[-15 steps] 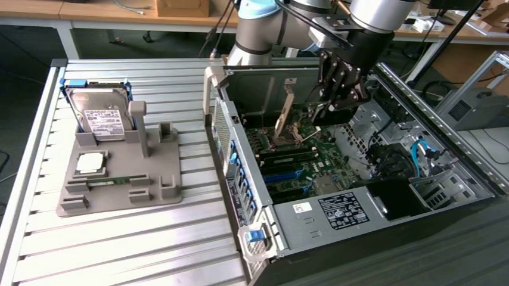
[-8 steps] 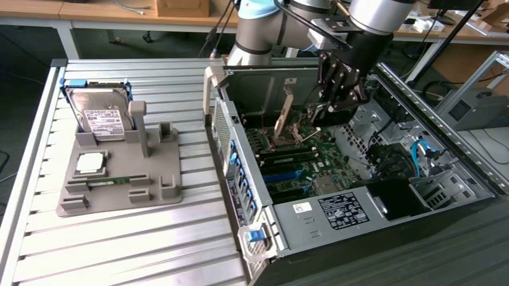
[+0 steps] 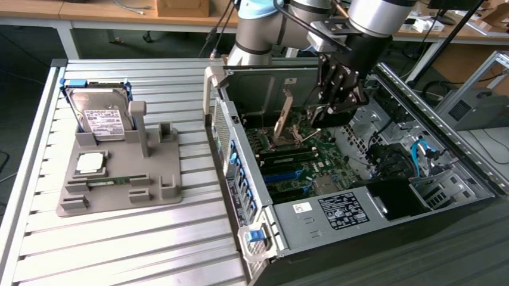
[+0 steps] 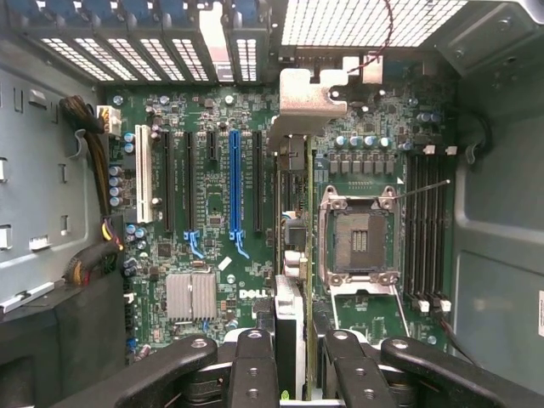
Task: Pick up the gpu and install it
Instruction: 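Insert the gpu into the slot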
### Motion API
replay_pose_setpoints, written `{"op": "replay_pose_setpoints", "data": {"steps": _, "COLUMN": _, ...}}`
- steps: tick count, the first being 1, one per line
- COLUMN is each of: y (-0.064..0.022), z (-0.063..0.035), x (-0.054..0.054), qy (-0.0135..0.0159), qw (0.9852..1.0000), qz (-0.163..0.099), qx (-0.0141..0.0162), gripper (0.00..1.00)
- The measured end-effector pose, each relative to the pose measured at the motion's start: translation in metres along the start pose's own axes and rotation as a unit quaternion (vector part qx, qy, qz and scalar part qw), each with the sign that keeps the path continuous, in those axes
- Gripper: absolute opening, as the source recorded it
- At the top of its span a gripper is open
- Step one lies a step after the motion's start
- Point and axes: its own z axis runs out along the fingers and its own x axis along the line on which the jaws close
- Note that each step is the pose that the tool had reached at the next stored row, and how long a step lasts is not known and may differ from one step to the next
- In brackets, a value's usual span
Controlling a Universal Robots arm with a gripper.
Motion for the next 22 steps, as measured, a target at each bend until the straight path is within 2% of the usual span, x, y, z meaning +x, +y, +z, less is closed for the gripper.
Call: {"op": "replay_pose_setpoints", "data": {"steps": 22, "y": -0.0001, "z": 0.0056, "x": 0.0012, "qy": 0.0000, "qw": 1.0000, "qz": 0.000, "qx": 0.0000, "gripper": 0.27}}
